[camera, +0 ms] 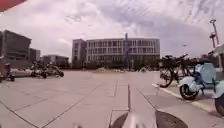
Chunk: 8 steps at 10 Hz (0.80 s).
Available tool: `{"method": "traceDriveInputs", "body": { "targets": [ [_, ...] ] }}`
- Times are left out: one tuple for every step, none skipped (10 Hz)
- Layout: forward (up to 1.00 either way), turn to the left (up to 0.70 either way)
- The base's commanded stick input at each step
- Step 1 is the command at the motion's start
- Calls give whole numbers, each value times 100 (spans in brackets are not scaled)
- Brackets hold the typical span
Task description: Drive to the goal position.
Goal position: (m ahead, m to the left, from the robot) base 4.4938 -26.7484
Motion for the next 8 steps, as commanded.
{"method": "traceDriveInputs", "body": {
  "targets": [
    [70, 14],
    [70, 13],
    [70, 7],
    [70, 0],
    [70, 0],
    [70, 0],
    [70, 0],
    [70, 0]
  ]
}}
